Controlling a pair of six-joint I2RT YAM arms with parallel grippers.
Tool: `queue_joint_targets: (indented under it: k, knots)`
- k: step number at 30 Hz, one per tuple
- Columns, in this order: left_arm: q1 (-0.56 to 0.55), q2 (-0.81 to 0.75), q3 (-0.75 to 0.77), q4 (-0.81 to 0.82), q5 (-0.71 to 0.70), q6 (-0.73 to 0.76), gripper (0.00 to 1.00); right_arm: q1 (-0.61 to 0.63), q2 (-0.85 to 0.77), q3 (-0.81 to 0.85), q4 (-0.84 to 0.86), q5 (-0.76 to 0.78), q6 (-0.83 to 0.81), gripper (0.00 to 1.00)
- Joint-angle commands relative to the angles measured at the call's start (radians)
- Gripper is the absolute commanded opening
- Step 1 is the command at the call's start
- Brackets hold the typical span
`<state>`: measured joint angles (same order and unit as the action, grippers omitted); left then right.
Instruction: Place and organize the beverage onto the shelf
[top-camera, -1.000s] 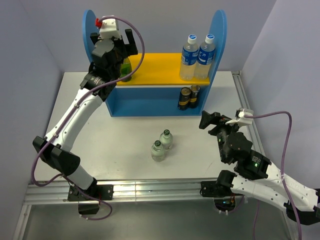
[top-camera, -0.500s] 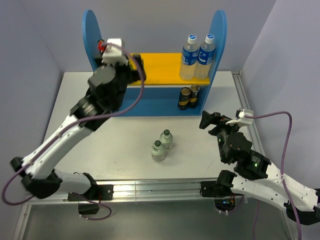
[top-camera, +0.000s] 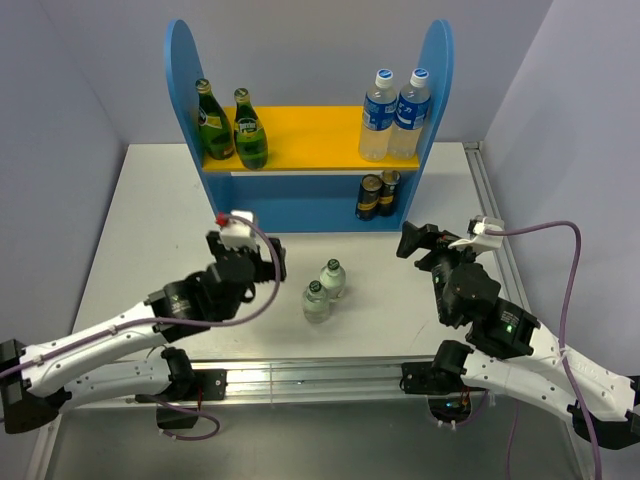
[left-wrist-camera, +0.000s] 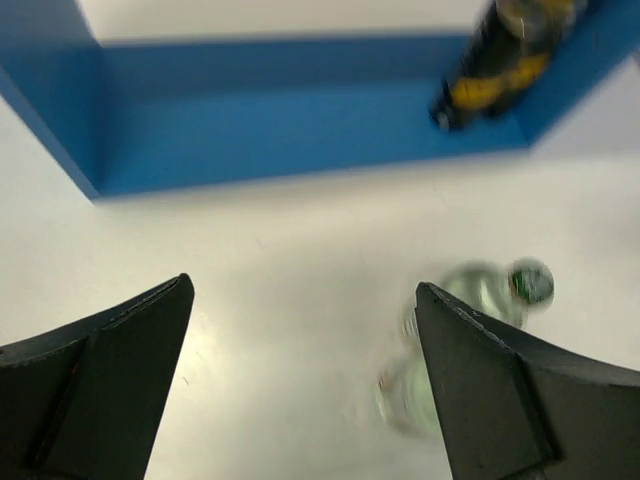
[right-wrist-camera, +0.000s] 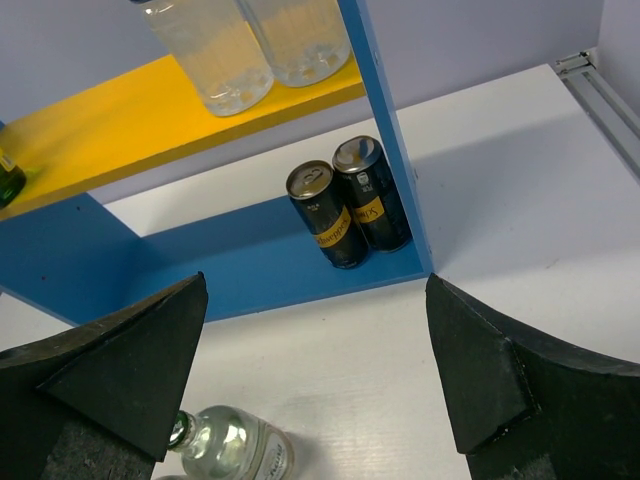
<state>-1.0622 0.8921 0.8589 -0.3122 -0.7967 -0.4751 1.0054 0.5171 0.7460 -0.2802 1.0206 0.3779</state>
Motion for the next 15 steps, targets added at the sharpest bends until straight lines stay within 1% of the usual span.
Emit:
queue_joint_targets:
  k: [1,2,5,8,11,15]
  knots:
    - [-0.093,-0.018,-0.082,0.068,0.022,-0.14,0.99,0.002,0.008,0.004,0.009,0.029,0.018,0.96]
    - [-0.138,-0.013,-0.113,0.082,0.019,-0.149,0.99,0.002,0.008,0.007,0.0,0.032,0.019,0.96]
    - [-0.215,0.016,-0.142,0.114,0.01,-0.18,0.99,0.004,0.006,0.009,-0.005,0.032,0.021,0.96]
    - [-0.264,0.068,-0.143,0.131,0.002,-0.198,0.99,0.004,0.001,0.006,-0.001,0.03,0.018,0.96]
    - [-0.295,0.129,-0.139,0.174,0.013,-0.197,0.99,0.002,0.009,0.01,-0.004,0.03,0.019,0.96]
    - [-0.301,0.197,-0.127,0.216,0.037,-0.192,0.99,0.004,0.009,0.01,-0.005,0.032,0.018,0.96]
